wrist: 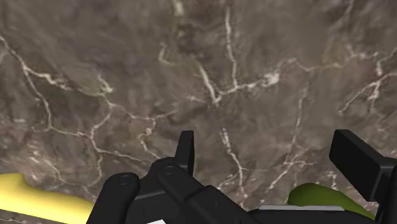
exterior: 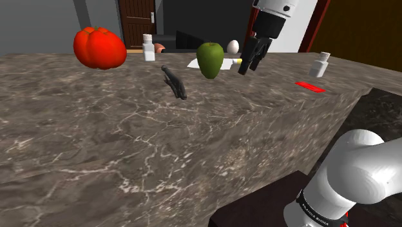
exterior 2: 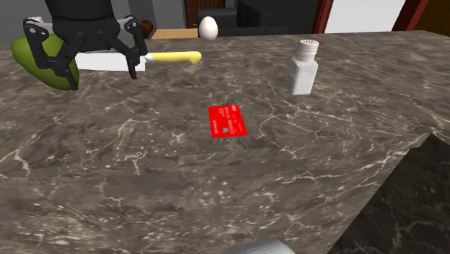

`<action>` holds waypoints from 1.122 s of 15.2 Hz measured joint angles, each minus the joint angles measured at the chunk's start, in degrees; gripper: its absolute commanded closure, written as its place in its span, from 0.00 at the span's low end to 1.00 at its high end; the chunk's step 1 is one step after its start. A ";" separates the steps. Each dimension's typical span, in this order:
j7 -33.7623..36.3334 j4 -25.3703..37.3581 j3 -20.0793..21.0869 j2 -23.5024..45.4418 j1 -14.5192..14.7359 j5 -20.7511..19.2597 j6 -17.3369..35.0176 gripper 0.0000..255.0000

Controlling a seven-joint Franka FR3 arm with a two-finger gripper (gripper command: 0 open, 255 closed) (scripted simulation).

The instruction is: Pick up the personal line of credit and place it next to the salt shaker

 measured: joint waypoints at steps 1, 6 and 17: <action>0.00 0.00 0.00 0.00 0.00 0.00 0.00 0.00; 0.68 -6.31 -2.50 -9.38 -3.37 -2.83 2.24 0.00; 2.63 -20.65 -9.75 -36.57 -14.60 -11.24 4.59 0.00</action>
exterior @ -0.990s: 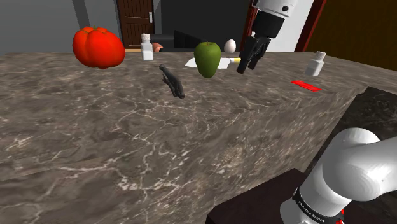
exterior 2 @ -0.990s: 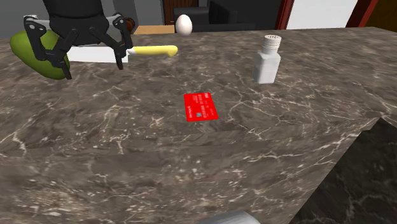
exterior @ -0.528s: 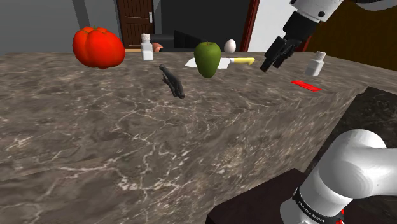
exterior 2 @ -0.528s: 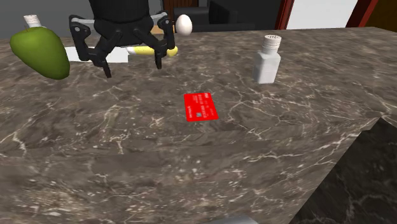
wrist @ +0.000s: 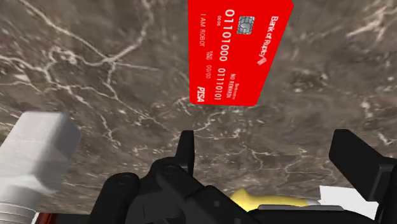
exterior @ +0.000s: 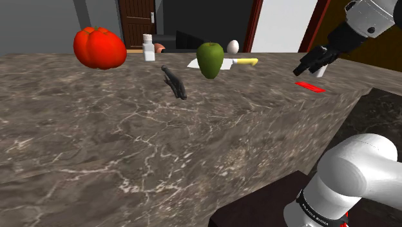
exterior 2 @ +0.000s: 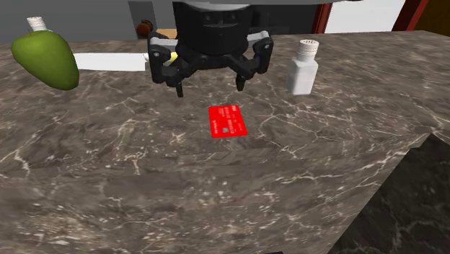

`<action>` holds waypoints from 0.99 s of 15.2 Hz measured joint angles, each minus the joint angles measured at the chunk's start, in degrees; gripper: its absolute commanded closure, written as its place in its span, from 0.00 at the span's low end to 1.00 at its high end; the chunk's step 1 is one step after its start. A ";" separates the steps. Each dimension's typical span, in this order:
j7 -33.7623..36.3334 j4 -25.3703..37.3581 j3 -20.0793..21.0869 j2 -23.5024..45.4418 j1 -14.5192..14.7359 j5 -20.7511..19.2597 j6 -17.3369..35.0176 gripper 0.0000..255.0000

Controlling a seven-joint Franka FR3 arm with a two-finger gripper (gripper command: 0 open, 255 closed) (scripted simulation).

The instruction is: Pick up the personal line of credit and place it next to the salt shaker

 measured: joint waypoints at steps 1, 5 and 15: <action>0.02 -1.03 -0.94 -2.35 -1.22 -0.91 0.14 0.00; 0.18 -3.98 -1.93 -5.33 -2.54 -1.92 1.54 0.00; 0.31 -8.03 -2.64 -5.06 -2.74 -2.55 5.96 0.00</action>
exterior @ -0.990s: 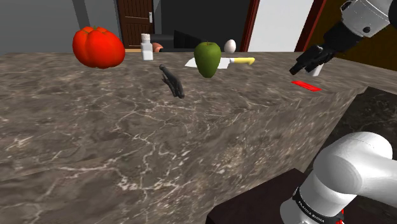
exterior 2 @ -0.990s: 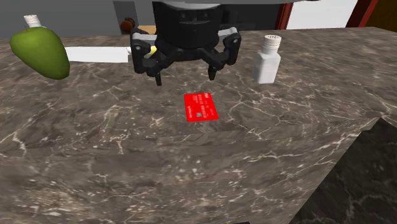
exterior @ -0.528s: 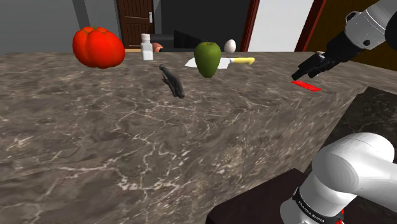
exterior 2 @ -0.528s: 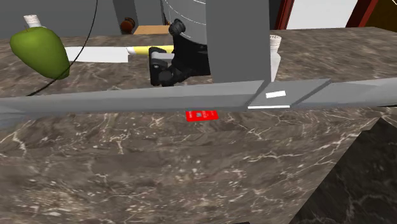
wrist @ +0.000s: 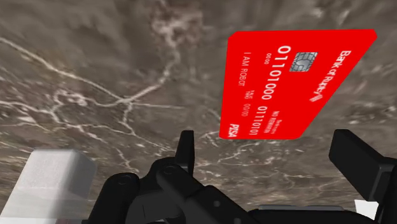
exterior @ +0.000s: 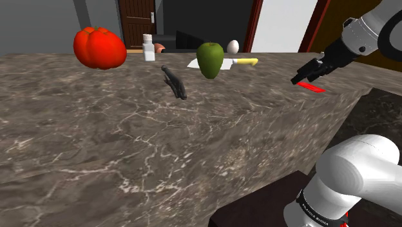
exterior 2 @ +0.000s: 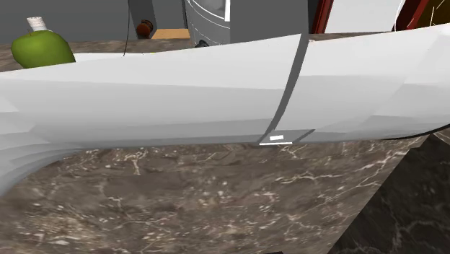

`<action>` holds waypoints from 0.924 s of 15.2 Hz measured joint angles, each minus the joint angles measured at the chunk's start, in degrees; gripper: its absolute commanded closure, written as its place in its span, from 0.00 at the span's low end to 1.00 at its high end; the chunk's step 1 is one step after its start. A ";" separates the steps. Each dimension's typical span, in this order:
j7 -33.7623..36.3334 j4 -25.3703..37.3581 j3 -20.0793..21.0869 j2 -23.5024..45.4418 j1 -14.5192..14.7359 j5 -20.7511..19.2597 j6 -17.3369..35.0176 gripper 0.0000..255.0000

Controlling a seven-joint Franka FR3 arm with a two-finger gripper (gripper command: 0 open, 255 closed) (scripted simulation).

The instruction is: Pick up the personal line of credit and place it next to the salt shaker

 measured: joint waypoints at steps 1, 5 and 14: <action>0.00 -0.01 -0.01 0.00 0.00 0.00 0.01 0.00; 0.03 0.42 0.06 -0.10 0.06 0.25 0.42 1.00; 0.04 1.25 0.16 0.61 0.13 0.15 -0.33 1.00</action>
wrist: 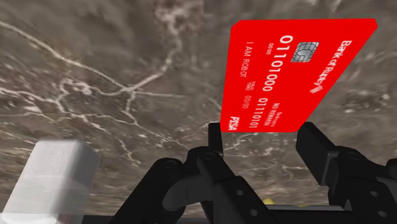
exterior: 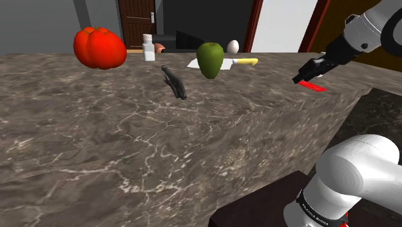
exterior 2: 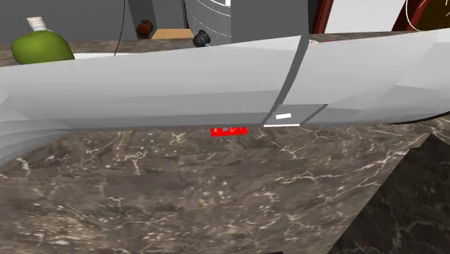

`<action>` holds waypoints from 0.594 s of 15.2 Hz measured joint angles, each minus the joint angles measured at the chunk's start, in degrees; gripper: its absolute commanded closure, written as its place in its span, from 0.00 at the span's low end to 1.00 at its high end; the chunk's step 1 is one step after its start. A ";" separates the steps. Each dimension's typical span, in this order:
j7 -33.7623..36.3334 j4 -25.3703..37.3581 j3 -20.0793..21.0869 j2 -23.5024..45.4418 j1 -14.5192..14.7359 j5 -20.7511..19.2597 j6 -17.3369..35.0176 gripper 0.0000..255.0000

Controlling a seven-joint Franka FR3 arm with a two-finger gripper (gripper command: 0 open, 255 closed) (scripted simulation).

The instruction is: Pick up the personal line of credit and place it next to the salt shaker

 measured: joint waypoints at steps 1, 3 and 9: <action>0.06 0.78 0.14 0.60 0.12 0.11 -0.33 1.00; 0.12 2.40 0.35 1.68 0.31 0.27 -0.97 1.00; 0.18 8.43 0.86 5.34 0.90 0.76 -3.36 1.00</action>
